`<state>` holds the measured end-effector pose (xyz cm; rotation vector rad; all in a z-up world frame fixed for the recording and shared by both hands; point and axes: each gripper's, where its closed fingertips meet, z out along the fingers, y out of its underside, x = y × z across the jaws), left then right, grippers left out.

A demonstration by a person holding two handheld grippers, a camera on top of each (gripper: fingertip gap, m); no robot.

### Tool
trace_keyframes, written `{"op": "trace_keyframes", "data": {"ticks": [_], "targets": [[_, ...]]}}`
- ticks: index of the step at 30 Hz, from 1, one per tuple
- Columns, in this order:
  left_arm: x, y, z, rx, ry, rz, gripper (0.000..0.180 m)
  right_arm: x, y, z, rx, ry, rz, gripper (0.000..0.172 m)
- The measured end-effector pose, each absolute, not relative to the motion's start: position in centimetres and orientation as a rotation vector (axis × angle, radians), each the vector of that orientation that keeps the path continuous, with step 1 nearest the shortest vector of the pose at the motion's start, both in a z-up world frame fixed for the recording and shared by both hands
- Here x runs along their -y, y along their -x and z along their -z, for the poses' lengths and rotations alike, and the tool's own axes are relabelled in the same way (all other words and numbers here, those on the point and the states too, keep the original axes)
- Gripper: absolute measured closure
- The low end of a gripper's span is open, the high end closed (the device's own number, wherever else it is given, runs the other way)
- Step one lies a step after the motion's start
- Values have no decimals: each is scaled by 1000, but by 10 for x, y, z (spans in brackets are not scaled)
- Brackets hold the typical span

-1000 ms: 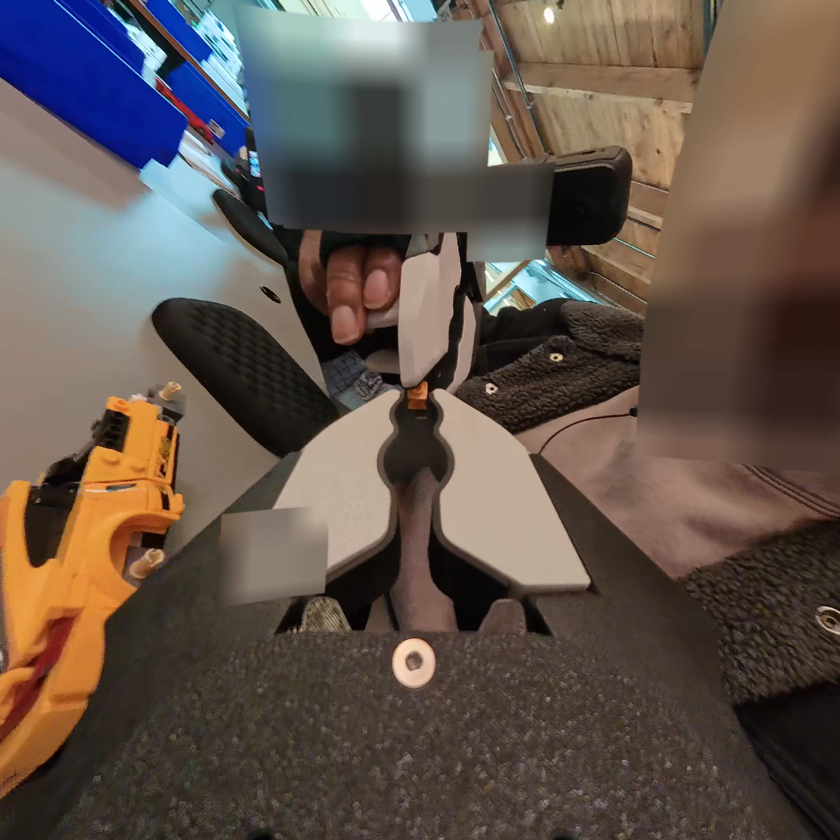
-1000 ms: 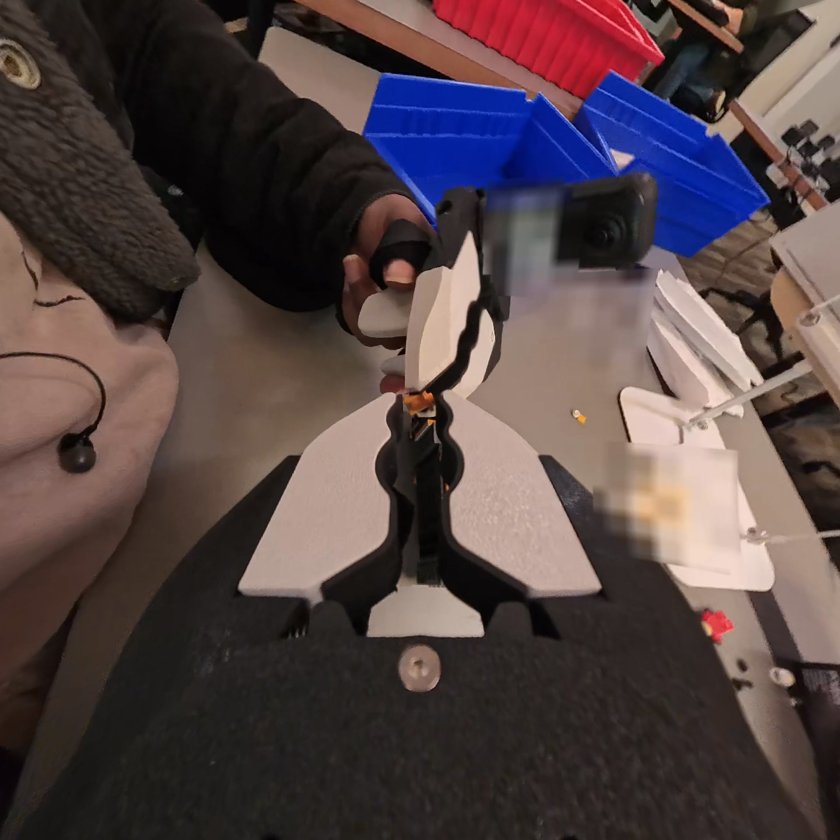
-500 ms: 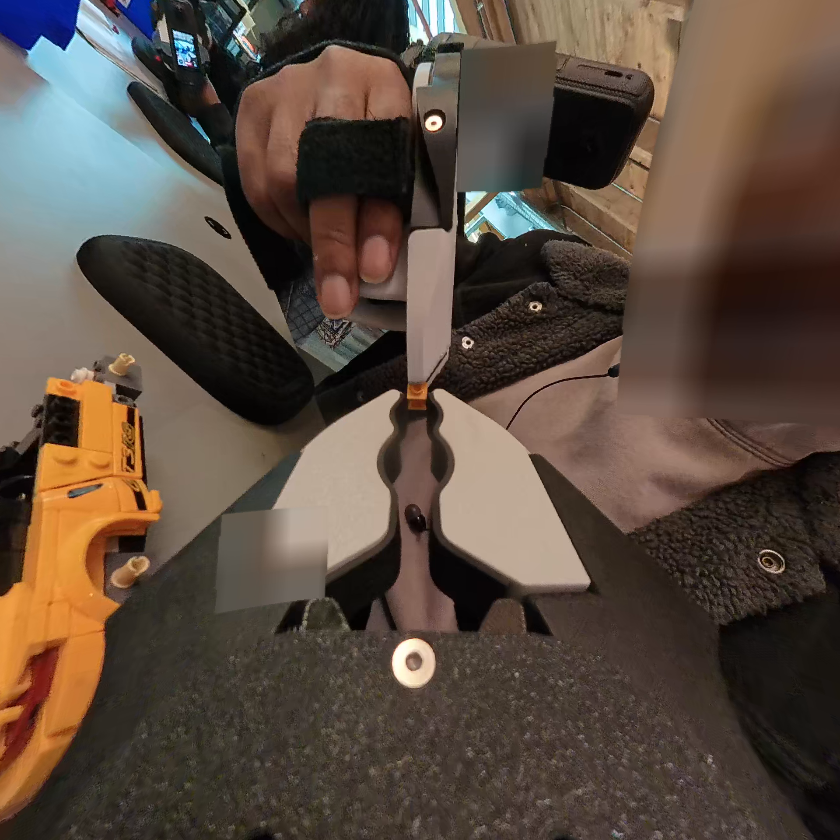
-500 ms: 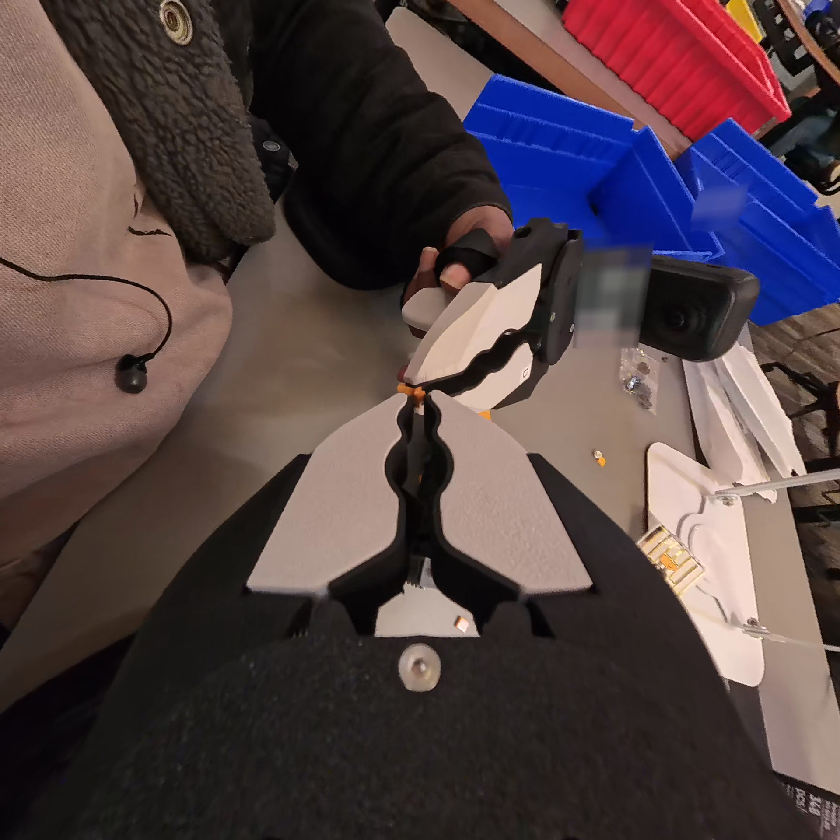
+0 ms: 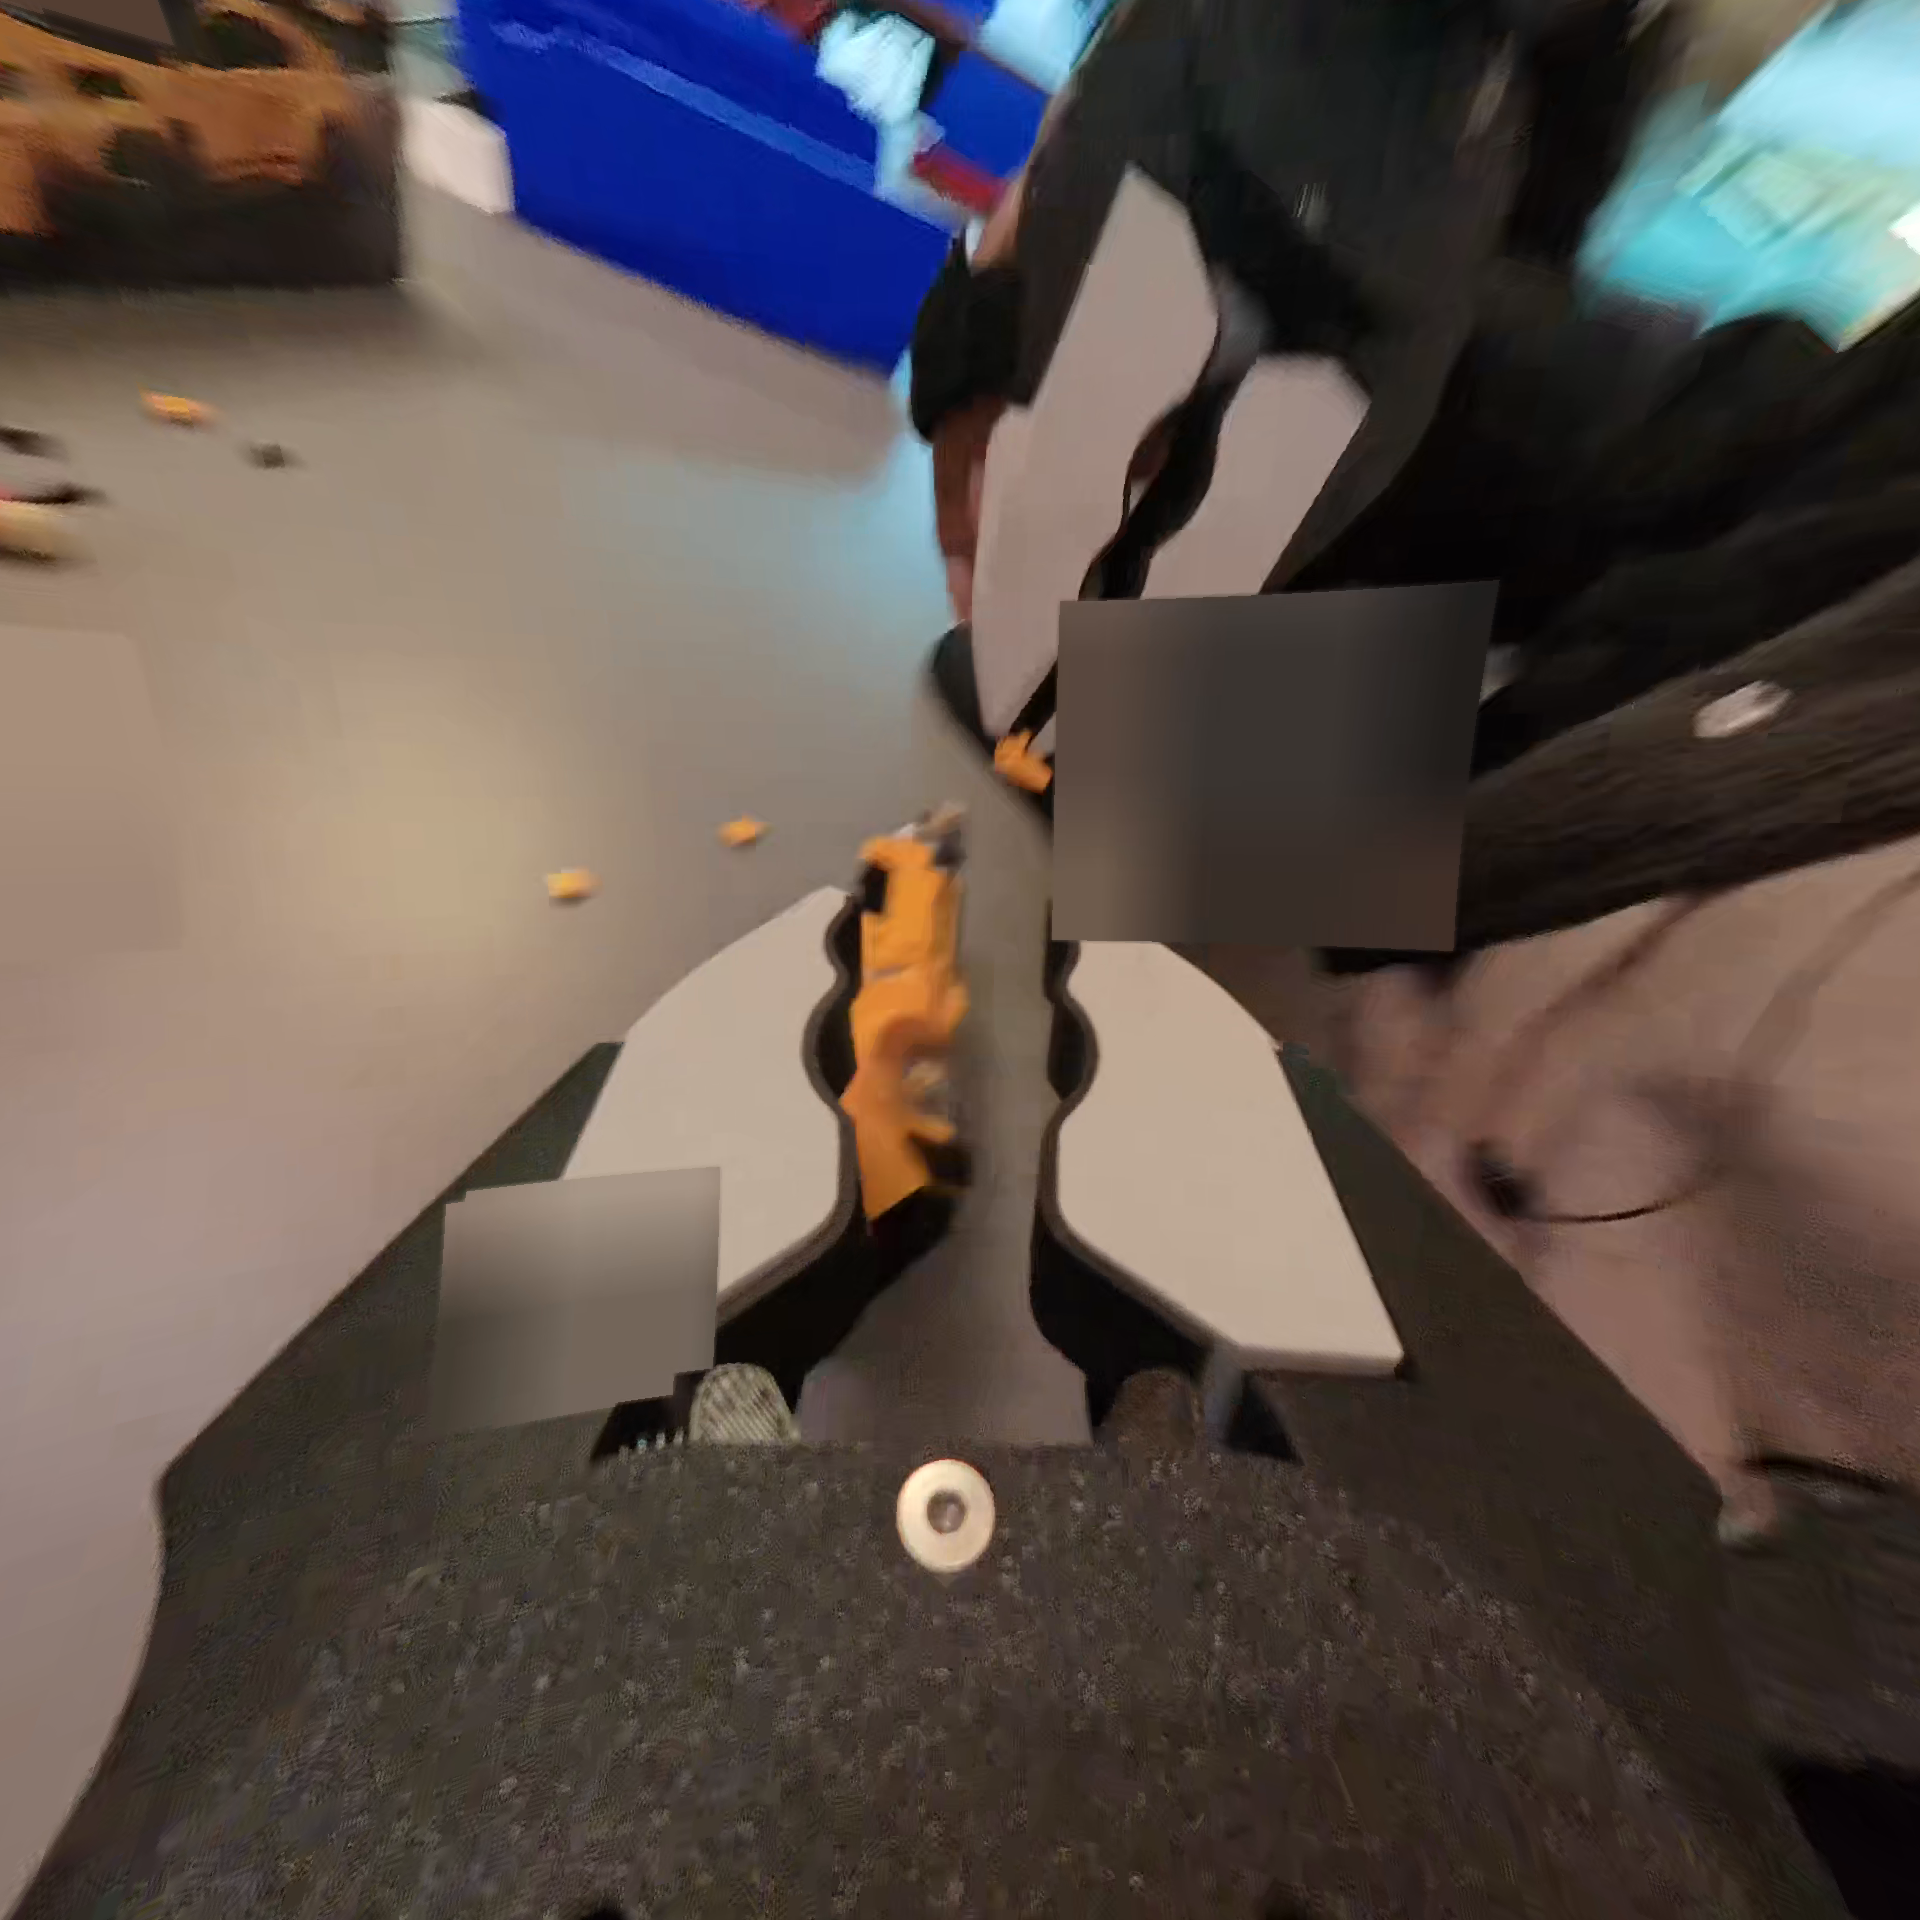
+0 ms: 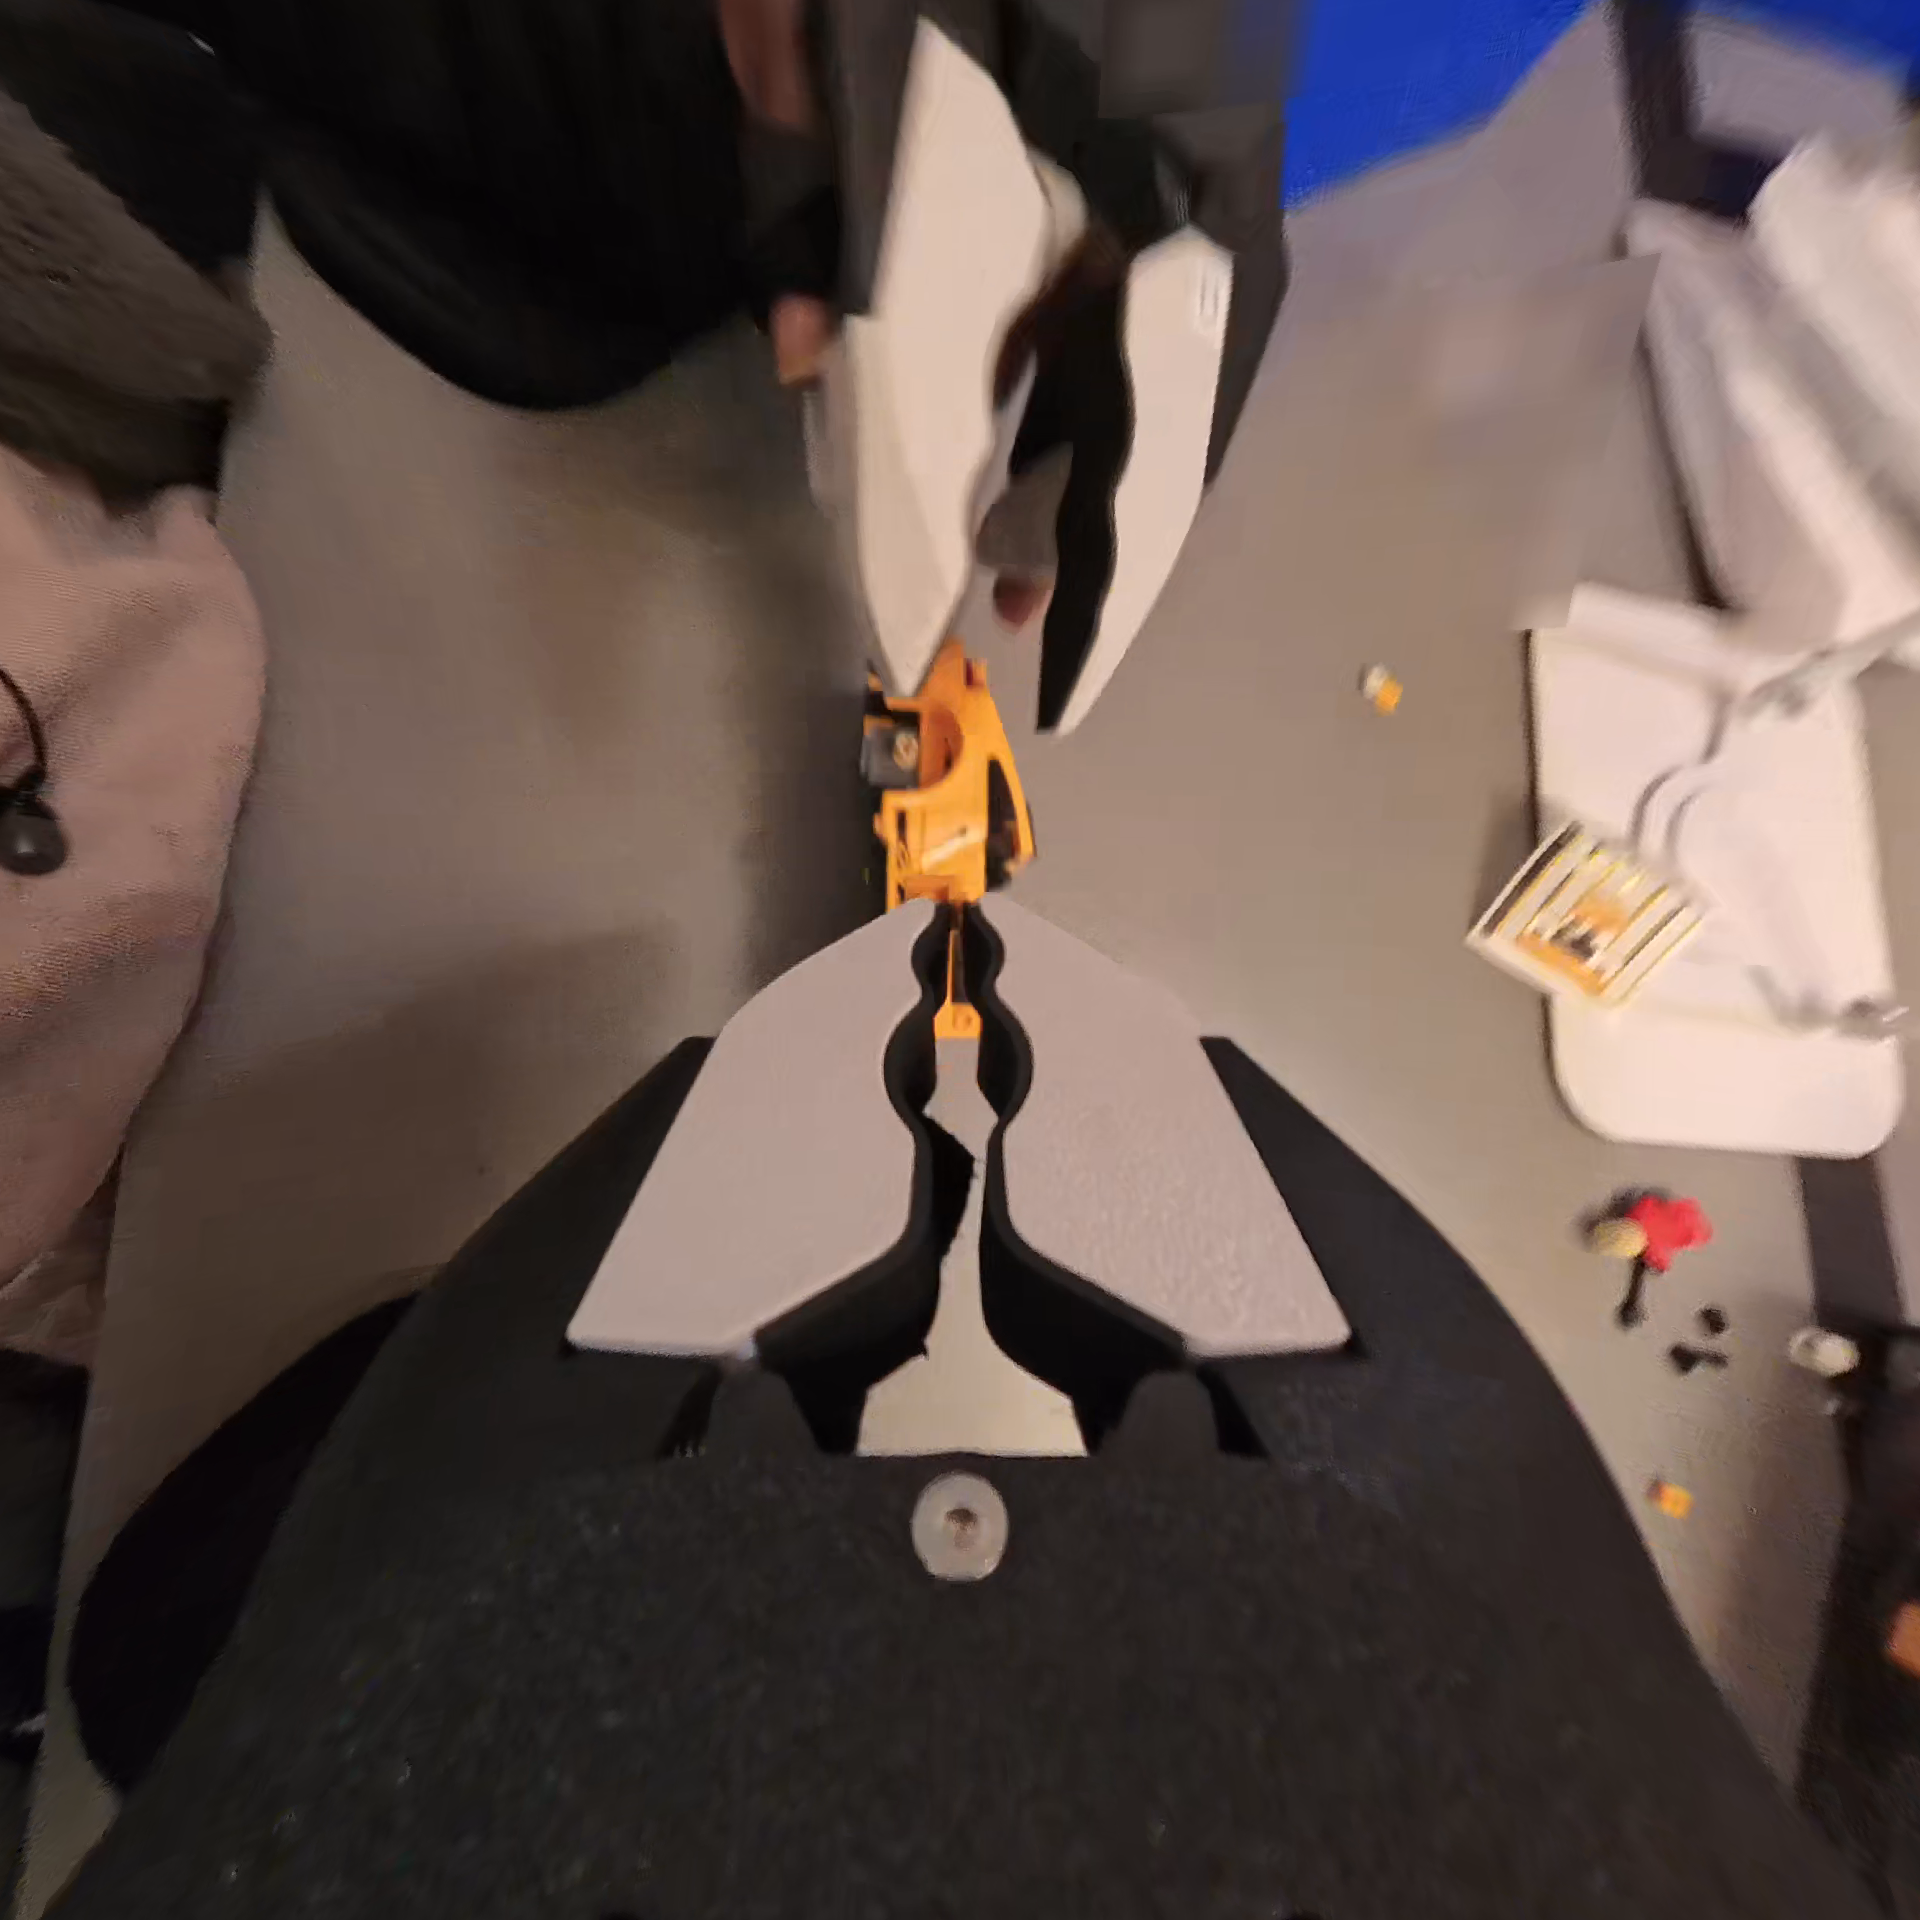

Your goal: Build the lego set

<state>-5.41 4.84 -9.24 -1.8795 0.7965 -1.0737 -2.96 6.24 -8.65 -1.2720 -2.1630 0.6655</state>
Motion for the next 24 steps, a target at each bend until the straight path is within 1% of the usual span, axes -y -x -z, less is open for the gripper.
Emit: {"op": "trace_keyframes", "data": {"ticks": [1, 3, 5, 7, 10, 14, 18, 24], "targets": [[-51, 59, 102, -845, 1907, 944, 140, -69, 30, 94, 2189, 1344, -653, 170], [-48, 61, 118, -936, 1947, 813, 122, -76, 31, 110, 2256, 1471, -636, 170], [-48, 61, 134, -1000, 1979, 723, 112, -80, 33, 121, 2306, 1556, -632, 170], [-48, 60, 148, -1052, 1997, 656, 108, -81, 35, 127, 2347, 1612, -636, 170], [-52, 60, 160, -1076, 2002, 587, 112, -80, 35, 134, 2402, 1644, -609, 170], [-53, 61, 161, -1071, 1989, 578, 123, -82, 31, 139, 2444, 1665, -547, 170], [-53, 60, 160, -1074, 1976, 562, 139, -79, 29, 140, 2477, 1684, -511, 170], [-52, 60, 160, -1077, 1991, 528, 139, -78, 28, 140, 2496, 1715, -414, 170]]}}
